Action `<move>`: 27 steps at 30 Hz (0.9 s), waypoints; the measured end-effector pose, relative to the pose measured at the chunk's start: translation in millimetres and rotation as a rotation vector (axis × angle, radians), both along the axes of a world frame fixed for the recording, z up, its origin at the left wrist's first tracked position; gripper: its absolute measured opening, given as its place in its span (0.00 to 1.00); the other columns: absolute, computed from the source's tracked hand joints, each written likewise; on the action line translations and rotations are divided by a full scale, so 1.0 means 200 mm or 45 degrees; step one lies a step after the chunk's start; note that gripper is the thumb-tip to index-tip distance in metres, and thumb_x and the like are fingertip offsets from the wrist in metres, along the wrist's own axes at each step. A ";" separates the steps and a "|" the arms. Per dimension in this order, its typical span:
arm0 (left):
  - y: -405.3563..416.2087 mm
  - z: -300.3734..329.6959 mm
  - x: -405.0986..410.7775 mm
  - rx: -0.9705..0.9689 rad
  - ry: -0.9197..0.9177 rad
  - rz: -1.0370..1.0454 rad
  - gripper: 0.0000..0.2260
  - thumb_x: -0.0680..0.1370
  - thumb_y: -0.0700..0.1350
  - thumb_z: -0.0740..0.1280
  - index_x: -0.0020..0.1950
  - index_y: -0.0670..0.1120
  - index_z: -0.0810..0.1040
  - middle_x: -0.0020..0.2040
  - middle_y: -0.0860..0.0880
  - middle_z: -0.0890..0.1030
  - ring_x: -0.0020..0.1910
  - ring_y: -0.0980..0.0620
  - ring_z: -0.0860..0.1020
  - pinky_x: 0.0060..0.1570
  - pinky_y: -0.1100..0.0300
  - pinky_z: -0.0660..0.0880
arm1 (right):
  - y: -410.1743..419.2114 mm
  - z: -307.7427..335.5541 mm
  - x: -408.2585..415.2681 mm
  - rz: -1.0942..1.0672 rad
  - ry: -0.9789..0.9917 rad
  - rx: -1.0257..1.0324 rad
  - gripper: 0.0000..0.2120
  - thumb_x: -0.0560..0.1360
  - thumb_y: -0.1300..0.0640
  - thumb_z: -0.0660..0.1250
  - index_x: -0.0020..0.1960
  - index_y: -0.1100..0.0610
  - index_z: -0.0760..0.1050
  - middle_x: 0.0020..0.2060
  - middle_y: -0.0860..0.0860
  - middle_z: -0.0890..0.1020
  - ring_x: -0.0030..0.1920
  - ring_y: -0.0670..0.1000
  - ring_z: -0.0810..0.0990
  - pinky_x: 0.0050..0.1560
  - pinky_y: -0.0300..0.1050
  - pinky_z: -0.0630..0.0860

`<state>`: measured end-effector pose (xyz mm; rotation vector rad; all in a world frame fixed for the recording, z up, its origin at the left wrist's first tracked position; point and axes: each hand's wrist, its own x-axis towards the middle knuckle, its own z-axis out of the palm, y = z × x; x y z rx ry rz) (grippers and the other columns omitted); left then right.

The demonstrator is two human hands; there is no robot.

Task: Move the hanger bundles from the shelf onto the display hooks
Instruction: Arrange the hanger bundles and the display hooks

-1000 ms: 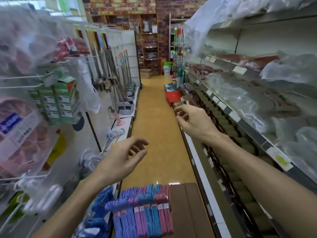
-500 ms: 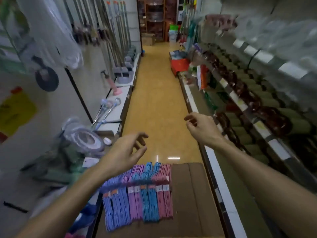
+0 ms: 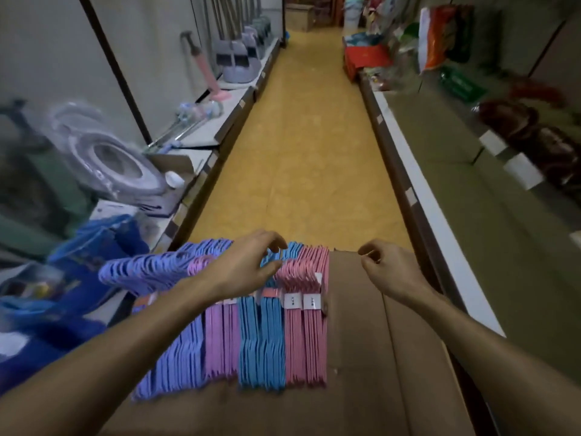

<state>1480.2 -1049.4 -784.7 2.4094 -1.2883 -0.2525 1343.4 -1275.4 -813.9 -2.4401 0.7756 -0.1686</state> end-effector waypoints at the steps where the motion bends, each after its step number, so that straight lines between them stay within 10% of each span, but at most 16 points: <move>1: -0.03 -0.13 0.03 0.007 -0.006 0.012 0.15 0.80 0.47 0.66 0.66 0.46 0.74 0.60 0.49 0.77 0.52 0.58 0.71 0.52 0.66 0.65 | -0.01 -0.15 0.01 -0.013 -0.003 -0.043 0.11 0.81 0.56 0.63 0.62 0.55 0.78 0.56 0.50 0.83 0.49 0.47 0.80 0.47 0.38 0.76; 11: -0.24 -0.95 0.16 0.255 -0.233 -0.071 0.27 0.78 0.45 0.64 0.77 0.43 0.62 0.72 0.41 0.67 0.70 0.43 0.67 0.69 0.51 0.66 | 0.05 -1.19 0.00 -0.209 0.073 0.640 0.14 0.77 0.55 0.68 0.62 0.54 0.73 0.47 0.49 0.81 0.49 0.49 0.80 0.46 0.42 0.76; 27: -0.32 -1.05 0.22 0.420 -0.208 -0.043 0.36 0.76 0.41 0.66 0.81 0.50 0.52 0.81 0.51 0.52 0.78 0.48 0.57 0.71 0.52 0.65 | 0.32 -1.65 0.10 -0.325 -0.019 1.624 0.22 0.68 0.57 0.79 0.59 0.56 0.77 0.48 0.54 0.87 0.48 0.54 0.86 0.50 0.52 0.82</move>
